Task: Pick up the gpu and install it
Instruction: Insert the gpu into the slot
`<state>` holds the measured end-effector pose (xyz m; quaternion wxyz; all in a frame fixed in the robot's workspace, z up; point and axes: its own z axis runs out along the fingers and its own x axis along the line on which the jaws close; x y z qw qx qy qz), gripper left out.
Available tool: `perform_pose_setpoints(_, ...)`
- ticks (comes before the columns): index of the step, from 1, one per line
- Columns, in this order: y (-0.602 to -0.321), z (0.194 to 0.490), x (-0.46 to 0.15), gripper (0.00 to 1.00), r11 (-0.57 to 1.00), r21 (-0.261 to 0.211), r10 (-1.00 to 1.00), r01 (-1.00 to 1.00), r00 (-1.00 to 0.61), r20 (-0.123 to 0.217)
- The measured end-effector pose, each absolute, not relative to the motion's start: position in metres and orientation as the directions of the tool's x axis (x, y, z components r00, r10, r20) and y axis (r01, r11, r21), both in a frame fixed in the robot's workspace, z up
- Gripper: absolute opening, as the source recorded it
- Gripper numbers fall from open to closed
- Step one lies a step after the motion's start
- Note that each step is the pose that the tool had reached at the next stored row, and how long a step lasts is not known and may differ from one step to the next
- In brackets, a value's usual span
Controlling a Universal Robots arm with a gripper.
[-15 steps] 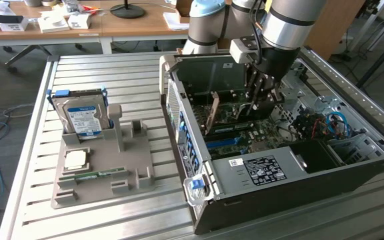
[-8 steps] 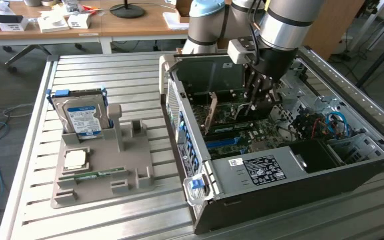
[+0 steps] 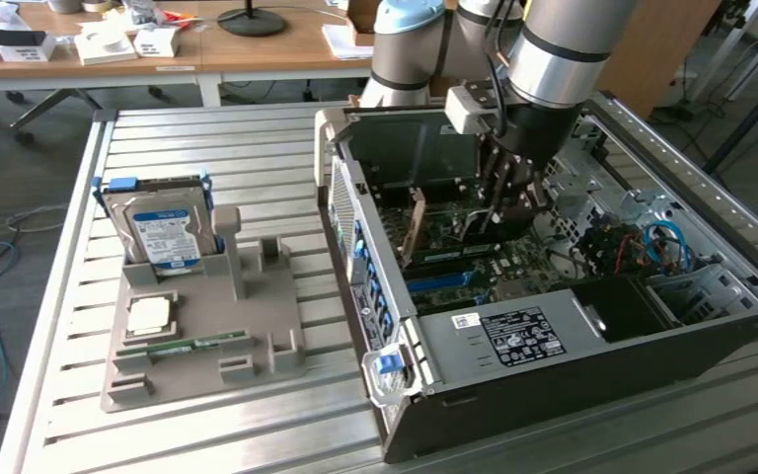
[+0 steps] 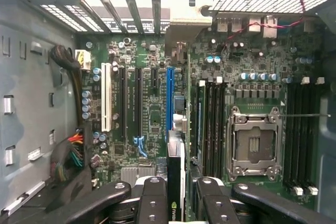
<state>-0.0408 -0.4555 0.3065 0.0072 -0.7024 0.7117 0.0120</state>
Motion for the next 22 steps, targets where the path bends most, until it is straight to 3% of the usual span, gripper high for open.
perform_pose_setpoints(22,-0.456,0.286,-0.046,0.26,0.013,0.007,-1.000,-1.000,-0.013,-0.026)
